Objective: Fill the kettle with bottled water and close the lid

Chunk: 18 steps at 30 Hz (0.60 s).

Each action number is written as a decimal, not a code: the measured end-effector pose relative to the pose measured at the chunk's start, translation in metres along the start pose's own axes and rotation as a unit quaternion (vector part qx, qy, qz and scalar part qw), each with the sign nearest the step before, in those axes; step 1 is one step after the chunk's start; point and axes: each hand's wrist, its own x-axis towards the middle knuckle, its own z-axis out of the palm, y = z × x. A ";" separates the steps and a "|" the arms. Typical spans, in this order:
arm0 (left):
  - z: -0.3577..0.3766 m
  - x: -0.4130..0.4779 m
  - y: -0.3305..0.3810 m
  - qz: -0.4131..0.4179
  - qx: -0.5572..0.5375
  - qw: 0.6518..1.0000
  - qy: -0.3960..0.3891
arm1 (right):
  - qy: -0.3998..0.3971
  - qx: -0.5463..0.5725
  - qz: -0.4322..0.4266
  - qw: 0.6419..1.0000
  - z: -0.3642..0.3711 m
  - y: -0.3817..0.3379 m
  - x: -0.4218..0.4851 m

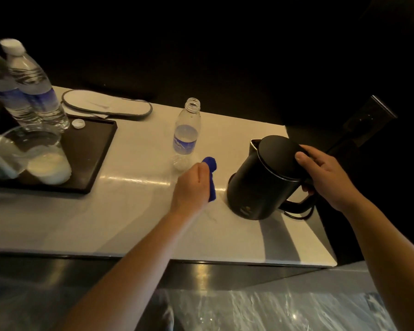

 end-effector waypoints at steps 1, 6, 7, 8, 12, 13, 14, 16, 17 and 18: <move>-0.019 -0.008 -0.002 0.040 0.057 0.997 0.019 | -0.001 0.002 -0.001 1.000 0.000 0.000 0.000; -0.090 -0.033 -0.032 0.184 0.400 0.887 0.139 | -0.002 -0.002 -0.012 1.000 -0.001 0.000 -0.001; -0.093 -0.032 -0.044 0.168 0.438 0.873 0.134 | -0.001 -0.003 -0.016 1.000 -0.001 0.000 -0.001; -0.094 -0.033 -0.055 0.140 0.467 0.865 0.118 | -0.001 -0.003 -0.019 1.000 -0.001 0.000 -0.002; -0.084 -0.032 -0.083 0.032 0.568 0.822 -0.009 | 0.007 -0.009 -0.026 1.000 -0.002 0.006 0.002; -0.083 -0.029 -0.084 0.025 0.579 0.815 -0.026 | 0.007 -0.016 -0.027 0.999 -0.002 0.009 0.003; -0.081 -0.027 -0.082 0.020 0.582 0.812 -0.035 | 0.007 -0.022 -0.030 0.999 -0.002 0.010 0.004; -0.081 -0.021 -0.077 0.012 0.584 0.811 -0.039 | 0.011 -0.024 -0.036 0.999 -0.004 0.012 0.006; -0.080 -0.019 -0.076 0.005 0.587 0.809 -0.039 | 0.012 -0.020 -0.037 0.999 -0.004 0.012 0.008; -0.079 -0.018 -0.076 -0.003 0.591 0.806 -0.039 | 0.012 -0.015 -0.038 0.999 -0.005 0.012 0.009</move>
